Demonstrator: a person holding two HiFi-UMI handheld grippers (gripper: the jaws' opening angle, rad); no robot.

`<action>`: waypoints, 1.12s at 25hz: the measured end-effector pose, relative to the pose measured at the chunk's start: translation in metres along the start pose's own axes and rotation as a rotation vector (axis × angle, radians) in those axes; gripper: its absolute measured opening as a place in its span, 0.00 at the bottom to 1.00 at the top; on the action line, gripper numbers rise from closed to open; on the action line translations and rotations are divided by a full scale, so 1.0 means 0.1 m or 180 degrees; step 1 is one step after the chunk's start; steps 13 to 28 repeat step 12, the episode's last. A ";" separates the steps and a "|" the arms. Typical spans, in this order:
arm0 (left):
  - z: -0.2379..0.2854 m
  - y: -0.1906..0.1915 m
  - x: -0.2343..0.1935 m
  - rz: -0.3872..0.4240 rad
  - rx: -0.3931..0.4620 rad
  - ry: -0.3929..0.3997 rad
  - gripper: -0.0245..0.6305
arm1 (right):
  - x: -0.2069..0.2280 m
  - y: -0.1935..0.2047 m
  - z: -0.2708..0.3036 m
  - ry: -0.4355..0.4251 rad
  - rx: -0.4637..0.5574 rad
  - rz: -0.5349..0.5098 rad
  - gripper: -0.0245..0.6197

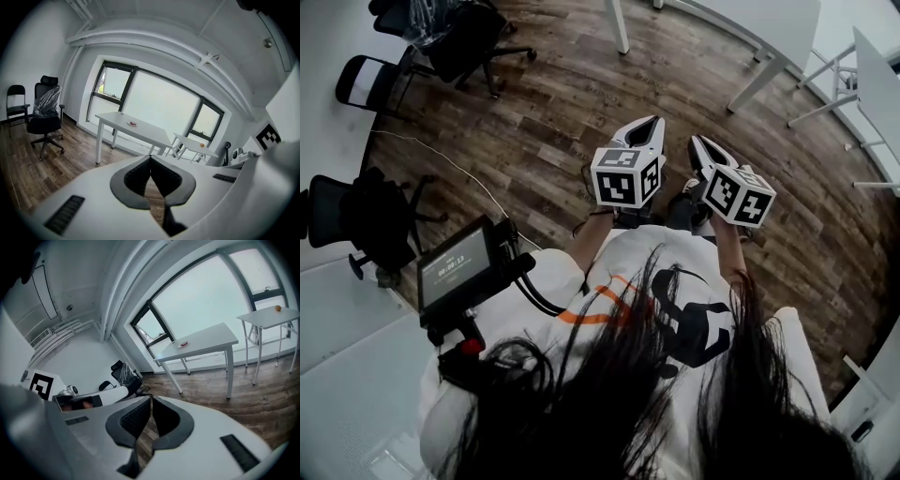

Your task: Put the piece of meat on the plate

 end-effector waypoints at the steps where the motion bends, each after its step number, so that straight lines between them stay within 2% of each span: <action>1: 0.00 0.00 0.00 0.0008 -0.0003 0.0005 0.04 | -0.01 0.00 0.00 0.0000 0.0003 -0.0001 0.07; 28: 0.03 -0.06 -0.09 0.0006 0.0017 0.0013 0.04 | 0.01 -0.03 0.01 0.0064 0.0040 0.0008 0.07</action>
Point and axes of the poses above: the fingertips, and each gripper's own axes: z forward along the fingers, x to its right, y out of its underside, the point moved 4 cm from there along -z, backward along the fingers
